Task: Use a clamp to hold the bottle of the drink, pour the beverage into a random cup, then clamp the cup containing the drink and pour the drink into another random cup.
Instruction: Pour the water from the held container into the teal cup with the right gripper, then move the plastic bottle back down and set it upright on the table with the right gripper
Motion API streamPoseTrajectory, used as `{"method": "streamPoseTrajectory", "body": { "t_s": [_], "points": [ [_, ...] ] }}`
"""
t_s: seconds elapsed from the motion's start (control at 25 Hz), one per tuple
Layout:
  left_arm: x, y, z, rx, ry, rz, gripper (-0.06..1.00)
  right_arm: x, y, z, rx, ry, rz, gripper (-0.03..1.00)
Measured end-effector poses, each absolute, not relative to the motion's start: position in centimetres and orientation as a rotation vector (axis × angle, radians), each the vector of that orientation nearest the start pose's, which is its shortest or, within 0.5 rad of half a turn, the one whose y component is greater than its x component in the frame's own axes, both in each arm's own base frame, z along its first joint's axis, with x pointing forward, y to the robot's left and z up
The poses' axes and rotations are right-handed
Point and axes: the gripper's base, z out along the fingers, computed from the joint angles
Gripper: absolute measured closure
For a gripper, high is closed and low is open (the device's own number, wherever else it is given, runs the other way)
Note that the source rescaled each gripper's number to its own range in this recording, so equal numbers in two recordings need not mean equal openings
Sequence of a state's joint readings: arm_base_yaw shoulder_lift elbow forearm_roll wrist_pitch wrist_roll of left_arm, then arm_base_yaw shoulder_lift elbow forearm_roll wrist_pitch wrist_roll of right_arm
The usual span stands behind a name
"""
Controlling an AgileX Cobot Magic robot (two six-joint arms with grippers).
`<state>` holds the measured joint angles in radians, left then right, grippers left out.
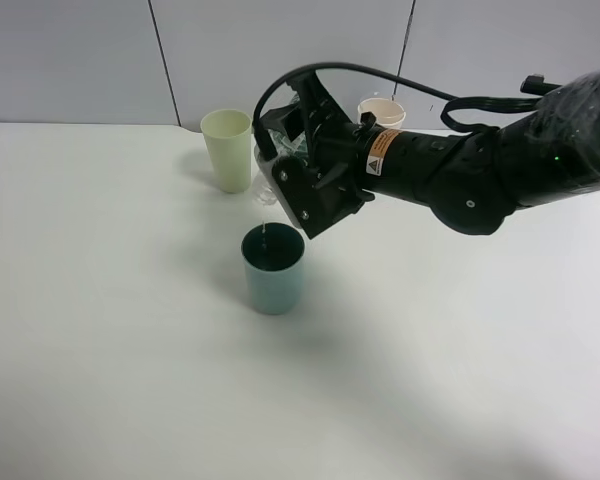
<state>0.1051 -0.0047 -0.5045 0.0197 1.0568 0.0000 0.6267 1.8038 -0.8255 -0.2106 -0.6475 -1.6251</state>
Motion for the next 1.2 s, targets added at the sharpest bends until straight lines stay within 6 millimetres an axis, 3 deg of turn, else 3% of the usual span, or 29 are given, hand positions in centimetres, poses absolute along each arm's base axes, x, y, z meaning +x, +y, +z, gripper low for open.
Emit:
{"method": "streamPoseTrajectory", "body": {
  "t_s": [0.2, 0.48, 0.64, 1.2],
  "points": [
    [-0.6, 0.1, 27.9, -0.108, 2.029, 0.09, 0.14, 29.0, 22.2, 18.5, -1.641, 0.853, -0.508, 0.97],
    [-0.6, 0.1, 27.9, -0.108, 2.029, 0.09, 0.14, 29.4, 21.7, 18.6, -1.464, 1.099, -0.363, 0.97],
    [-0.6, 0.1, 27.9, -0.108, 2.029, 0.09, 0.14, 29.6, 21.5, 18.5, -1.399, 1.175, -0.309, 0.97],
    [-0.6, 0.1, 27.9, -0.108, 2.029, 0.09, 0.14, 31.1, 19.2, 18.5, -0.856, 1.603, 0.105, 0.97]
  ]
}}
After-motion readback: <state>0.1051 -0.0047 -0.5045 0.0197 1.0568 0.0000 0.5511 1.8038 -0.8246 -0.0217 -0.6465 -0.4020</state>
